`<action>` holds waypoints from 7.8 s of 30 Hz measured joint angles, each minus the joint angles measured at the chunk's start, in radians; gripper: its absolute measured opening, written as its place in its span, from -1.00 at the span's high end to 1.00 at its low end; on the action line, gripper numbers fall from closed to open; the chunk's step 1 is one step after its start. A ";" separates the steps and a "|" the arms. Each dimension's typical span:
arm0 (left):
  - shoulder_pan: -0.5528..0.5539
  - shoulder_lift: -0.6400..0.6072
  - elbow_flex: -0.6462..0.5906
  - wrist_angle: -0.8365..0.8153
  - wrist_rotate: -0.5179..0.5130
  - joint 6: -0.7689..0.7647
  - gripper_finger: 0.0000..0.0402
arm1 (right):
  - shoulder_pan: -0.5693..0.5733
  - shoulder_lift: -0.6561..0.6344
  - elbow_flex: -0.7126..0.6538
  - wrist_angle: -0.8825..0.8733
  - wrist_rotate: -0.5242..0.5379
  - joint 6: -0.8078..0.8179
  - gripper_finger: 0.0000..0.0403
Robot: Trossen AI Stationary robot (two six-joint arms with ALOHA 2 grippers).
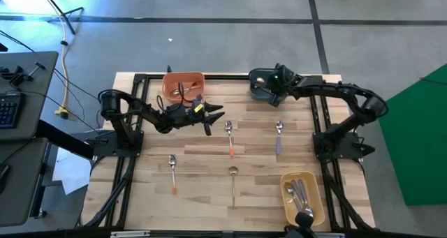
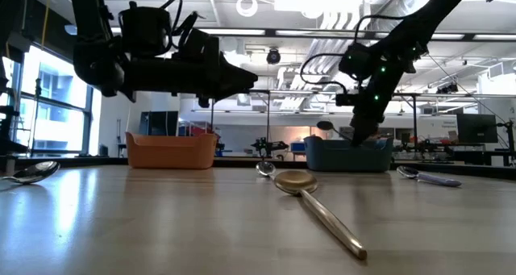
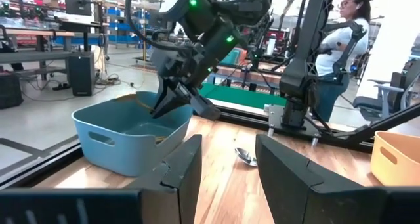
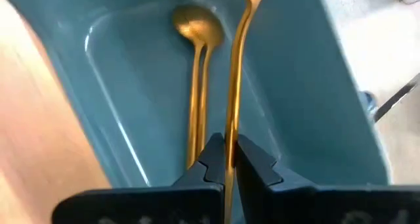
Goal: Sort silverware by color (type)
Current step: Put the gold spoon into the blue bin, then put the orange spoon into the orange bin, then put the gold spoon into the blue bin
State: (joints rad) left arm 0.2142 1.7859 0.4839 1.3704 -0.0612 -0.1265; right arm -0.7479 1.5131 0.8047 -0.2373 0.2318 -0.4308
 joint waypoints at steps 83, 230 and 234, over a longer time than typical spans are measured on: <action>0.088 0.250 0.305 -0.662 0.220 -0.150 0.04 | 0.566 -0.282 -0.251 0.556 -0.040 0.224 0.99; -0.303 -0.663 -0.473 -0.430 -0.069 -0.003 0.25 | 1.053 0.372 -0.061 0.702 -0.108 1.016 0.96; -0.314 -0.663 -0.473 -0.430 -0.083 -0.003 0.29 | 1.039 0.356 -0.063 0.708 -0.114 0.999 0.97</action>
State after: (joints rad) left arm -0.0994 1.1229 0.0113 0.9401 -0.1444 -0.1291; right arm 0.2908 1.8695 0.7422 0.4711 0.1178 0.5684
